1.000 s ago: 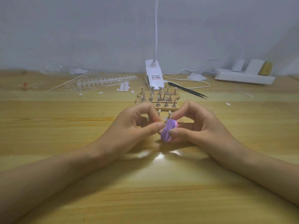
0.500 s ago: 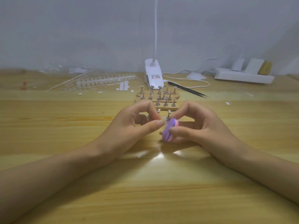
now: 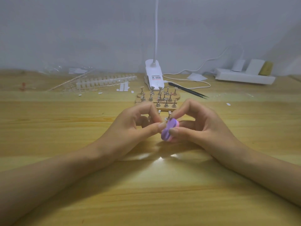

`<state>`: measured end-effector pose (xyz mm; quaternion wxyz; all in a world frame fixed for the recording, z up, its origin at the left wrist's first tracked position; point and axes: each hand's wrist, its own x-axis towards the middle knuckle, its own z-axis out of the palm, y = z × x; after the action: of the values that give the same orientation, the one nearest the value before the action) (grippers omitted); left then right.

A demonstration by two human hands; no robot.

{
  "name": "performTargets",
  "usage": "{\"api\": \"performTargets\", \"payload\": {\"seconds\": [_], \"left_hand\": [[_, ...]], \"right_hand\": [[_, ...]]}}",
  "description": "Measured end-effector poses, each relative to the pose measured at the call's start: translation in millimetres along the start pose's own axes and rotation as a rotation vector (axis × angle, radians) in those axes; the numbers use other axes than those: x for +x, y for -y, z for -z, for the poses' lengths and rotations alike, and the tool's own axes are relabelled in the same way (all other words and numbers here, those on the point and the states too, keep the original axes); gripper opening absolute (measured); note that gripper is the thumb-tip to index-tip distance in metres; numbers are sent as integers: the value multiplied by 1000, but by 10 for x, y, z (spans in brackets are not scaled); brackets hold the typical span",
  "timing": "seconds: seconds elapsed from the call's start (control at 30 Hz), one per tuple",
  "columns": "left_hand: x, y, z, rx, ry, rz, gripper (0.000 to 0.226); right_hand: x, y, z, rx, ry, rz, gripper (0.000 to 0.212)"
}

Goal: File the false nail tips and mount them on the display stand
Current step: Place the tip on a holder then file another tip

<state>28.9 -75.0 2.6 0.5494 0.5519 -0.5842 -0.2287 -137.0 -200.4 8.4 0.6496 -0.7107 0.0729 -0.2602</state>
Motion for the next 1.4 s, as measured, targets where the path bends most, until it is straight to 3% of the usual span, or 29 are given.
{"api": "performTargets", "payload": {"seconds": [0.1, 0.23, 0.33, 0.47, 0.57, 0.7, 0.8, 0.93, 1.03, 1.13, 1.27, 1.4], "left_hand": [[-5, 5, 11, -15, -22, 20, 18], [2, 9, 7, -15, -11, 20, 16], [-5, 6, 9, -6, 0, 11, 16], [-2, 4, 4, -24, -10, 16, 16], [-2, 4, 5, -19, -9, 16, 18], [-5, 6, 3, -27, 3, 15, 17], [-4, 0, 0, -22, -2, 20, 17], [-1, -7, -6, -20, 3, 9, 18], [-2, -6, 5, -23, -10, 21, 17], [-3, -18, -4, 6, 5, 12, 17], [-10, -33, 1, 41, 10, 13, 17], [-12, -36, -5, 35, 8, 16, 17]], "right_hand": [[5, 18, -3, 23, -82, 45, 26], [3, 7, -14, -3, 17, -15, 26], [11, 26, 2, 66, -121, 32, 27], [1, 8, -7, -4, 3, -14, 28], [5, 13, 3, 31, -131, 51, 24], [0, 2, -5, -1, 16, -9, 26], [3, 18, 6, 33, -113, 65, 24], [1, -4, 3, 4, -4, -6, 27], [7, 6, 10, 45, -78, 16, 26], [3, 6, -11, 13, 16, -20, 28], [-12, 40, -10, 32, -120, 44, 25], [-7, 30, -13, -19, -47, -41, 29]]}}
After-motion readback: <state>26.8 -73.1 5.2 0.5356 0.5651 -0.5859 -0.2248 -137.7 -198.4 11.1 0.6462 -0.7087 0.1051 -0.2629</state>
